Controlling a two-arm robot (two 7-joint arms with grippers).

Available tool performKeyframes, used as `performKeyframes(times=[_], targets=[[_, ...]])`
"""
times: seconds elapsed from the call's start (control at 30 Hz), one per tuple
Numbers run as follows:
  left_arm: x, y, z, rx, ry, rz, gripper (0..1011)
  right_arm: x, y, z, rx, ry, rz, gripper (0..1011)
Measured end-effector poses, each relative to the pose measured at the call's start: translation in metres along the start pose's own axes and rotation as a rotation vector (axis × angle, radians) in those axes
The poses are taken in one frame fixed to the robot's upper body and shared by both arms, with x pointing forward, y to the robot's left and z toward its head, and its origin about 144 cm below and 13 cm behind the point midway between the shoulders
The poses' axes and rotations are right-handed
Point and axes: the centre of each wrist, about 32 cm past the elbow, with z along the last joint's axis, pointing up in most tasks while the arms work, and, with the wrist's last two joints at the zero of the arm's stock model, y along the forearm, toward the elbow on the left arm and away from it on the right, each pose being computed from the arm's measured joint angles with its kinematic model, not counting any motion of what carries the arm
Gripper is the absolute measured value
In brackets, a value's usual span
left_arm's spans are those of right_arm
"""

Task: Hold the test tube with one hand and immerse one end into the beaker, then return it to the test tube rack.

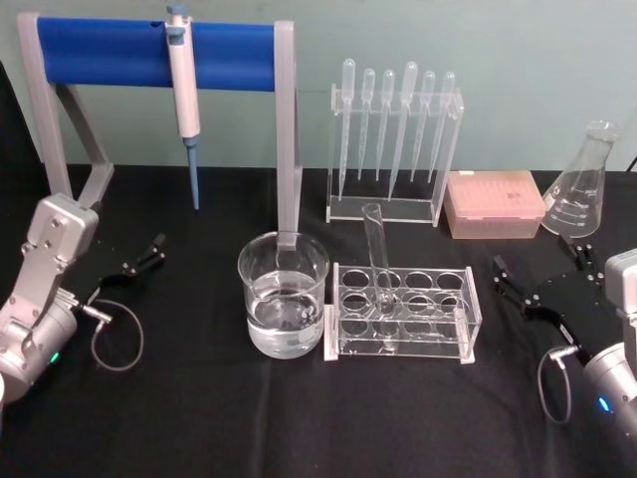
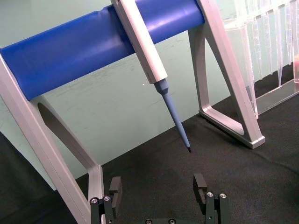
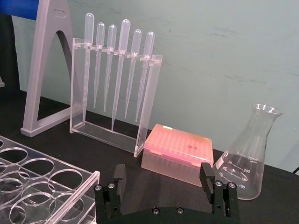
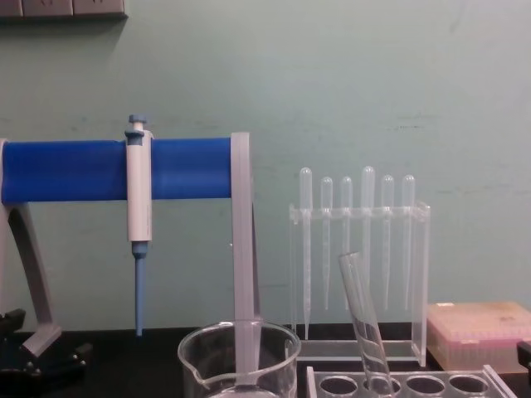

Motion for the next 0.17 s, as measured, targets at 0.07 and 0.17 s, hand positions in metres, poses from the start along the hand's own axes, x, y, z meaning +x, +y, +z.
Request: performKeyframes(times=[0.07,0.17], targets=[[0.0,0.0,0.0,0.0,0.0,0.0,1000,0.0,-0.0001,0.0001,-0.002,0.002,0.0,1002],[0.0,0.0,0.0,0.0,0.0,0.0,1000,0.0001,-0.0003,0.0003,-0.003,0.003,0.001,1000]])
